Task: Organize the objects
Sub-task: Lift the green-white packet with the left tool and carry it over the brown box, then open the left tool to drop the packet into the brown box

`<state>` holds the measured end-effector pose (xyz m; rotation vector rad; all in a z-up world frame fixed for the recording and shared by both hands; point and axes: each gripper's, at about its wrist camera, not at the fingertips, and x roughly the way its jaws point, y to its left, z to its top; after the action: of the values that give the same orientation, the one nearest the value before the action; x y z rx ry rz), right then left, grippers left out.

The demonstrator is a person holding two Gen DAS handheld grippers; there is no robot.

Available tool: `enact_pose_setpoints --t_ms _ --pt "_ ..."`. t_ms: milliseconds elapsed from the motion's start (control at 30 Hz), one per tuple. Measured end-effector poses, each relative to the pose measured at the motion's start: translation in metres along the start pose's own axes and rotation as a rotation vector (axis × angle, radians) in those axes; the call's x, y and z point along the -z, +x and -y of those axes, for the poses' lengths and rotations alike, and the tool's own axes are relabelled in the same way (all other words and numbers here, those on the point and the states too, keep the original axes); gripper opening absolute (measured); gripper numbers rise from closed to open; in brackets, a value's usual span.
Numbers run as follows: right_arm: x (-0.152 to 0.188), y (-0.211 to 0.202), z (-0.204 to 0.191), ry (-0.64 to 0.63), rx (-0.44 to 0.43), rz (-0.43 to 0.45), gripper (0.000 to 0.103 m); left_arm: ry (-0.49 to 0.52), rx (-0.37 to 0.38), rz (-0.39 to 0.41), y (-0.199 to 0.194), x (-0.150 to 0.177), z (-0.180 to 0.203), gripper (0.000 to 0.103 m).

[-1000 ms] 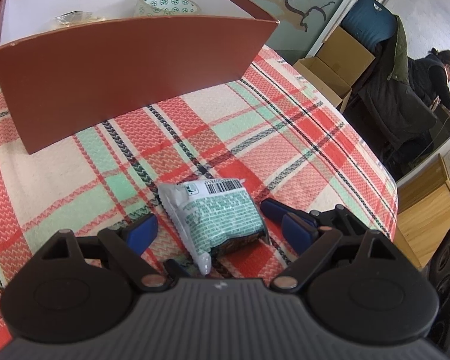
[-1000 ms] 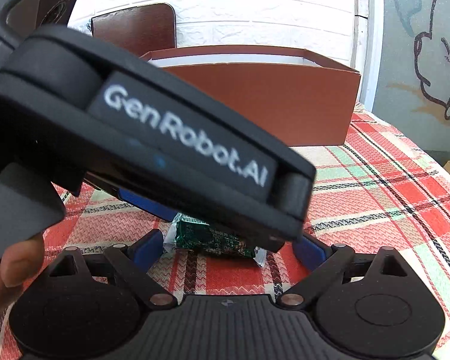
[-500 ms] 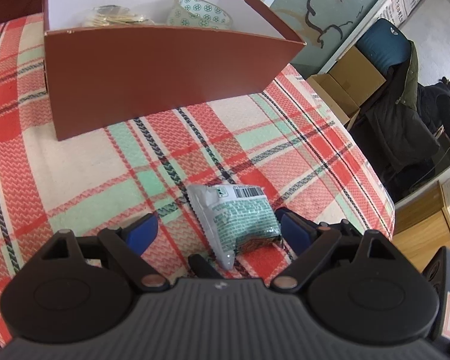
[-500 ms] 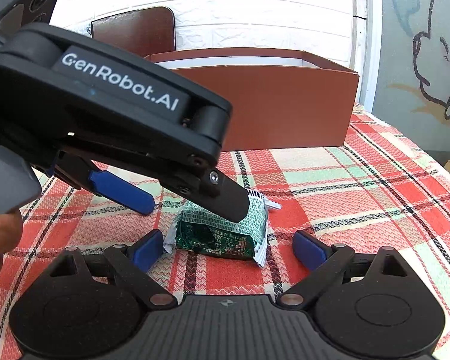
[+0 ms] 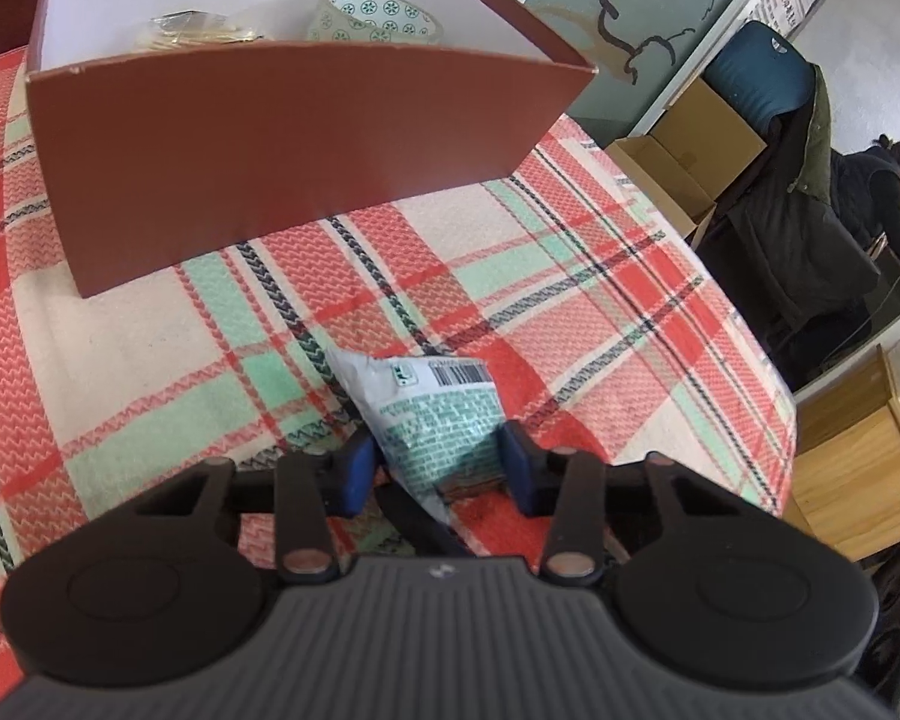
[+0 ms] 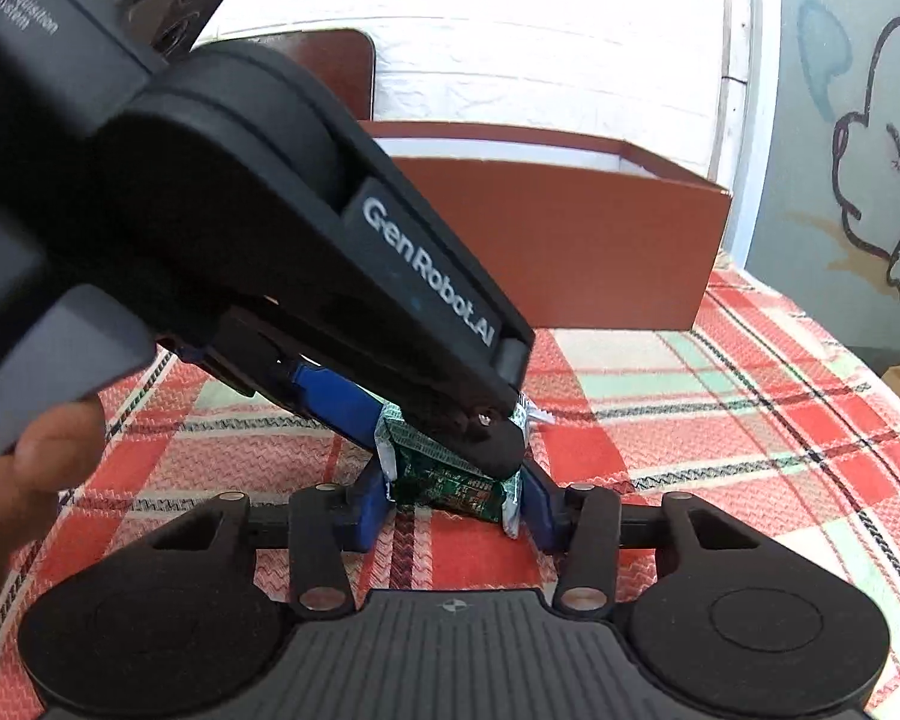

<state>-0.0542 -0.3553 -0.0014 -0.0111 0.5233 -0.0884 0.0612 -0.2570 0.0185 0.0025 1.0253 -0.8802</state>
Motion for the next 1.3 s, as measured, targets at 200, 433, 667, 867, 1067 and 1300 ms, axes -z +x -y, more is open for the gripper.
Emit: enact_pose_setpoints --t_ms 200,433,667,867,1067,1300 --pt "-0.024 -0.007 -0.007 -0.017 0.030 0.151 0.045 0.061 0.004 0.123 -0.037 -0.022 0.009 0.045" --pt "-0.089 0.027 -0.010 -0.050 -0.004 0.305 0.045 0.085 -0.049 0.295 -0.070 -0.078 -0.002 0.045" --pt "-0.122 0.096 -0.012 -0.087 -0.004 0.289 0.056 0.057 -0.145 0.309 -0.044 -0.124 -0.034 0.054" --pt "-0.120 0.099 0.003 0.016 0.051 0.308 0.072 0.085 -0.237 0.317 -0.030 -0.119 -0.041 0.068" --pt "-0.108 0.069 -0.010 0.022 0.083 0.341 0.074 0.078 -0.217 0.315 -0.041 -0.099 -0.036 0.075" --pt "-0.045 0.029 0.010 0.131 0.045 0.192 0.074 0.151 -0.279 0.400 -0.078 -0.045 -0.007 0.077"
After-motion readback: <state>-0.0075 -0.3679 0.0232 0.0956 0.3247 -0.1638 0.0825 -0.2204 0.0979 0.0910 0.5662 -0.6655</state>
